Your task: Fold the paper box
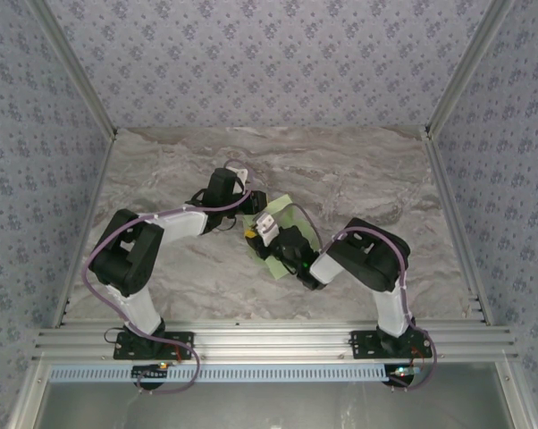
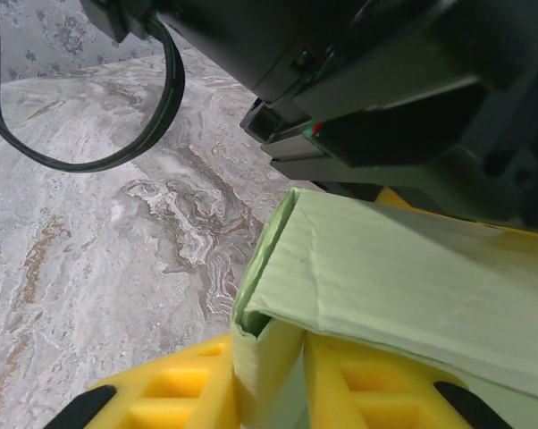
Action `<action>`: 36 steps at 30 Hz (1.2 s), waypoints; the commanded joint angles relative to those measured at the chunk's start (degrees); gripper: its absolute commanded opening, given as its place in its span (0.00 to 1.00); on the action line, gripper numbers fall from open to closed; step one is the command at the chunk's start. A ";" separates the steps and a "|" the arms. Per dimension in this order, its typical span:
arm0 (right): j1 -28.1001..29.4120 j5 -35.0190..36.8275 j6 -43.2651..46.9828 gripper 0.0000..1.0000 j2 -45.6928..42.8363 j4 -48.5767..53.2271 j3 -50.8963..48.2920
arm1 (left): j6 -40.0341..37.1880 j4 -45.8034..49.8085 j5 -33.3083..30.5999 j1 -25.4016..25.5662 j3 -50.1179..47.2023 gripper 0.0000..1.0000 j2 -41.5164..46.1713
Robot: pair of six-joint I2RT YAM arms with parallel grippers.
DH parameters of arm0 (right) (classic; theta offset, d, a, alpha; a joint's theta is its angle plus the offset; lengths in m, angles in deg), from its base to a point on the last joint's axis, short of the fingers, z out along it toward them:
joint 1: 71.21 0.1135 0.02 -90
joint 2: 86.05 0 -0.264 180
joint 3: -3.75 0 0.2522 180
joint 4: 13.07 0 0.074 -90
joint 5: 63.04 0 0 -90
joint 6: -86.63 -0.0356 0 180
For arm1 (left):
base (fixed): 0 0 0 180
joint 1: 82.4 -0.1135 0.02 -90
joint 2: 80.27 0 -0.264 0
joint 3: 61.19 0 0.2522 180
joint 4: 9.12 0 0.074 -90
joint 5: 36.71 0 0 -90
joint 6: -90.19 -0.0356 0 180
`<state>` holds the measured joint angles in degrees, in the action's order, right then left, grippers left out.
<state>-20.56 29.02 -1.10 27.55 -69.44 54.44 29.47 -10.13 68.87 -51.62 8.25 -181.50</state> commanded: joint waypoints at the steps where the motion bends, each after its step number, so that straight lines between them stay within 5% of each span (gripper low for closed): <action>1: -1.54 -4.22 1.77 0.21 1.69 -1.17 1.09 | -1.14 9.50 -0.79 1.09 -2.10 0.38 -1.25; 9: -5.83 -19.29 4.87 0.20 2.50 2.71 2.16 | -1.15 10.19 -0.02 1.20 -1.40 0.38 -1.51; 25: -8.46 -27.54 9.82 0.23 2.21 14.54 7.35 | -4.06 13.53 4.78 1.90 -3.88 0.36 -0.25; 31: -6.67 -22.73 11.80 0.21 2.49 17.40 8.44 | -4.83 14.58 7.89 1.89 -4.21 0.35 -0.28; 36: -4.03 -12.20 10.19 0.20 5.72 9.58 7.34 | -6.04 14.46 10.35 1.91 -4.86 0.35 -0.15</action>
<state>-26.07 8.87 7.44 29.19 -60.26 61.26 26.19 -8.86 71.05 -52.32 6.76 -179.75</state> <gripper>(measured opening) 0.197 0.351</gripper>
